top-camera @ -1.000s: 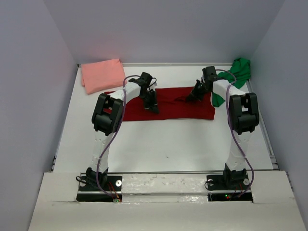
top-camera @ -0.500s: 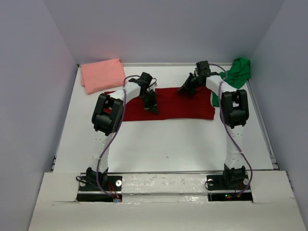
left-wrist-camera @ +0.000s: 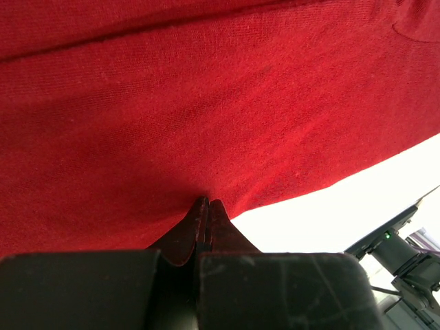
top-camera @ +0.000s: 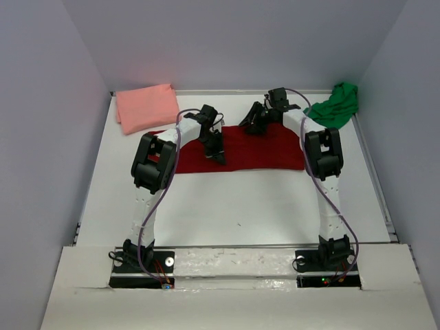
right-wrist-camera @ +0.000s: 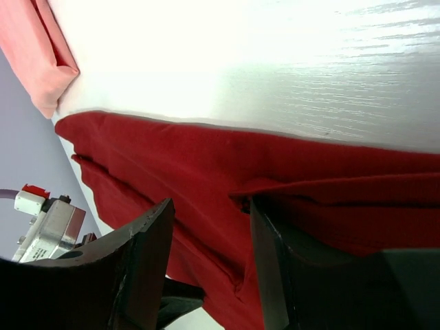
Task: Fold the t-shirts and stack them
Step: Fold the tshirt
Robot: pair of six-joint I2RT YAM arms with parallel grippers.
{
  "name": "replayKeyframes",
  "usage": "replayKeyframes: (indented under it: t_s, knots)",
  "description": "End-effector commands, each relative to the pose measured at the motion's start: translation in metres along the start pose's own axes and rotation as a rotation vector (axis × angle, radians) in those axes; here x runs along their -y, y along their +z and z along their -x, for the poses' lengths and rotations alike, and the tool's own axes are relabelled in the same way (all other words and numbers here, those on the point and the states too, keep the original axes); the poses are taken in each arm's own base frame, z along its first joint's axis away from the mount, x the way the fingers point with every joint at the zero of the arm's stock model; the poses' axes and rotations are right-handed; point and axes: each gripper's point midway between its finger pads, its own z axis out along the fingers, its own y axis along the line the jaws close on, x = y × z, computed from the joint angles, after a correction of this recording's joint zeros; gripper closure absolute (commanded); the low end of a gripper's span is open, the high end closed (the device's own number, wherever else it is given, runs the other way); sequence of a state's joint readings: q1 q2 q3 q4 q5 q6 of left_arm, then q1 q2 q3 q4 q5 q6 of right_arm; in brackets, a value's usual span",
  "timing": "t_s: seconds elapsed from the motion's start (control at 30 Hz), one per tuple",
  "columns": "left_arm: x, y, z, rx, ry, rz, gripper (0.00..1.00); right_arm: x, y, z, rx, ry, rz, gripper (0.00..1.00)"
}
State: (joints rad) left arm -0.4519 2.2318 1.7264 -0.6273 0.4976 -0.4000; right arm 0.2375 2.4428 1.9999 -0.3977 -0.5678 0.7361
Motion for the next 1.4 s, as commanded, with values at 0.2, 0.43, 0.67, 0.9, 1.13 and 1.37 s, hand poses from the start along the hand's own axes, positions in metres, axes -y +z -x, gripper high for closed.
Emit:
replayKeyframes:
  t_s: [0.2,0.43,0.67,0.9,1.13,1.37]
  knots:
    - [0.01,-0.007,-0.006,-0.022,0.038,-0.034,1.0,-0.017,-0.054,0.015,0.125,-0.148,-0.012,0.46]
    - [0.01,-0.013,-0.008,-0.013,0.051,-0.026,1.0,0.039,-0.072,0.021,0.167,-0.12,-0.14,0.47]
    - [0.013,-0.027,-0.014,0.009,0.07,-0.026,1.0,0.048,-0.058,0.035,0.201,-0.162,-0.145,0.5]
    - [0.027,-0.082,0.024,0.183,0.116,0.021,1.0,-0.019,-0.133,0.042,0.332,-0.252,-0.093,0.51]
    - [0.032,-0.102,0.038,0.228,0.128,0.003,1.0,-0.009,-0.161,-0.036,0.141,-0.112,-0.096,0.68]
    - [0.01,-0.094,0.043,0.221,0.099,0.014,1.0,0.002,-0.147,-0.116,-0.159,0.105,0.048,1.0]
